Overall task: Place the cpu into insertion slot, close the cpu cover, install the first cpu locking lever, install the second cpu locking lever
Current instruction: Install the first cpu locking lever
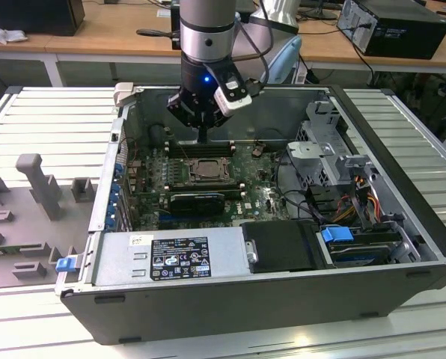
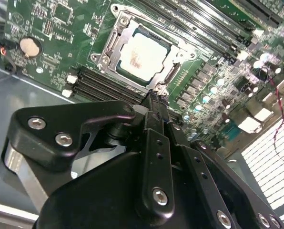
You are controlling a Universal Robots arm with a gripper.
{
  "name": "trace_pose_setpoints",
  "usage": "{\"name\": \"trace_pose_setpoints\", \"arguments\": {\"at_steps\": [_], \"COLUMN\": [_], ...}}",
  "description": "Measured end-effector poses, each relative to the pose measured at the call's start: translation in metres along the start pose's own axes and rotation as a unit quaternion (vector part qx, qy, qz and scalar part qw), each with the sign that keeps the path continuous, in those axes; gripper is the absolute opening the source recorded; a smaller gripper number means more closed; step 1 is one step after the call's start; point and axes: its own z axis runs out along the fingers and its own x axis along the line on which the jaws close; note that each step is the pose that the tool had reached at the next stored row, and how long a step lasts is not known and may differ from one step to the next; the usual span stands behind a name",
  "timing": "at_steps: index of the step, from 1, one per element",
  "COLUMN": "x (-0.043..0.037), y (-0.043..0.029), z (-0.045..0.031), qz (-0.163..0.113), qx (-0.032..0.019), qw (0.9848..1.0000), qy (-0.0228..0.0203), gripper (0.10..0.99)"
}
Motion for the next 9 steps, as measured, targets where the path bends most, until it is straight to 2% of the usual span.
{"name": "trace_pose_setpoints", "arguments": {"at_steps": [3,6,9], "x": [0.0,0.0,0.0], "y": [0.0,0.0,0.0], "z": [0.0,0.0,0.0], "qz": [-0.023,-0.061,-0.08], "qx": [0.0001,0.0002,0.0003], "qw": [0.9997,0.9981,0.9968], "qy": [0.0015,0.0041,0.0053], "gripper": [0.106,0.106,0.106]}}
